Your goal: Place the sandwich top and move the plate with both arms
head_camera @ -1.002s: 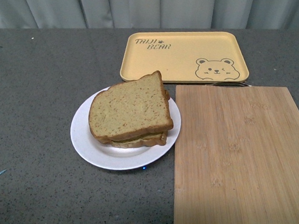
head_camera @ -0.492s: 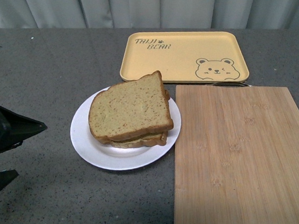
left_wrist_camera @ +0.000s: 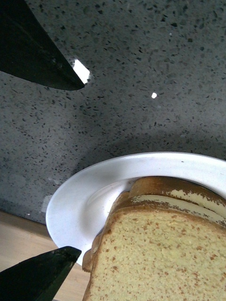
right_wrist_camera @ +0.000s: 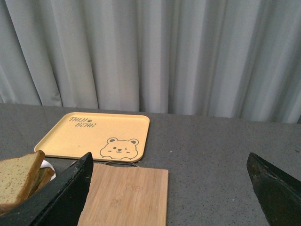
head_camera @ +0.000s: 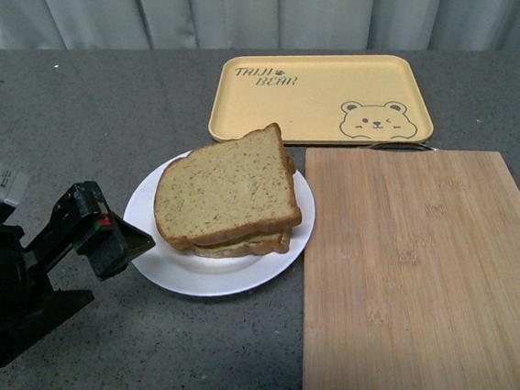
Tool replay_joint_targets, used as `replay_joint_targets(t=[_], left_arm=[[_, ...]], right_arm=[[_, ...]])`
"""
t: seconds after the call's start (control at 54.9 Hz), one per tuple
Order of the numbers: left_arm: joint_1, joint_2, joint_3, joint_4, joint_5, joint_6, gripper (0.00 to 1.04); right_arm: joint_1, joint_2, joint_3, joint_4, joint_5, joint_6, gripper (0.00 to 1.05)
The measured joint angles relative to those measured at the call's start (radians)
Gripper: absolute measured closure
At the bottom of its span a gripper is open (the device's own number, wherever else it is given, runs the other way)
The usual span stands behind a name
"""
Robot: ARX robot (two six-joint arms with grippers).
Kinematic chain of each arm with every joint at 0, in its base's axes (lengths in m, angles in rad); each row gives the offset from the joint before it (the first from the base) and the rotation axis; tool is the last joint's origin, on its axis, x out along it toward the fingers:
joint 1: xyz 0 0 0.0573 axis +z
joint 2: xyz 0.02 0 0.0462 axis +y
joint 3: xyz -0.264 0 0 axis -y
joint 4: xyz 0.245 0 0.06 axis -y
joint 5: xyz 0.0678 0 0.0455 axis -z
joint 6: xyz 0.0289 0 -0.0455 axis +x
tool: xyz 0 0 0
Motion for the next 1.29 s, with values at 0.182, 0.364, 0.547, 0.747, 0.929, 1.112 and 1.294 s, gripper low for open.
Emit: replay_joint_targets(t=[0.182,0.364,0.547,0.747,0.929,1.112,1.294], left_arm=[[-0.025,0.045,0.043,-0.008,-0.007,0.045,0.07],[-0.052,0.095,0.075,-0.004,-0.018,0.060,0.07],[-0.069,0.126,0.088,0.002,-0.013,0.060,0.07],[-0.069,0.165,0.124,0.003,-0.002,0.041,0.30],[-0.048,0.201,0.151,0.002,0.021,-0.011,0.57],[-0.014,0.207,0.155,0.010,0.074,-0.093,0.87],[0.013,0.154,0.145,0.053,0.146,-0.177,1.01]], right_arm=[[0.000,0.000,0.000,0.000,0.000,0.000,0.09],[0.000,0.000,0.000,0.000,0.000,0.000,0.09],[0.000,0.000,0.000,0.000,0.000,0.000,0.09],[0.000,0.000,0.000,0.000,0.000,0.000,0.09],[0.000,0.000,0.000,0.000,0.000,0.000,0.09],[0.000,0.000,0.000,0.000,0.000,0.000,0.09],[0.000,0.000,0.000,0.000,0.000,0.000,0.09]])
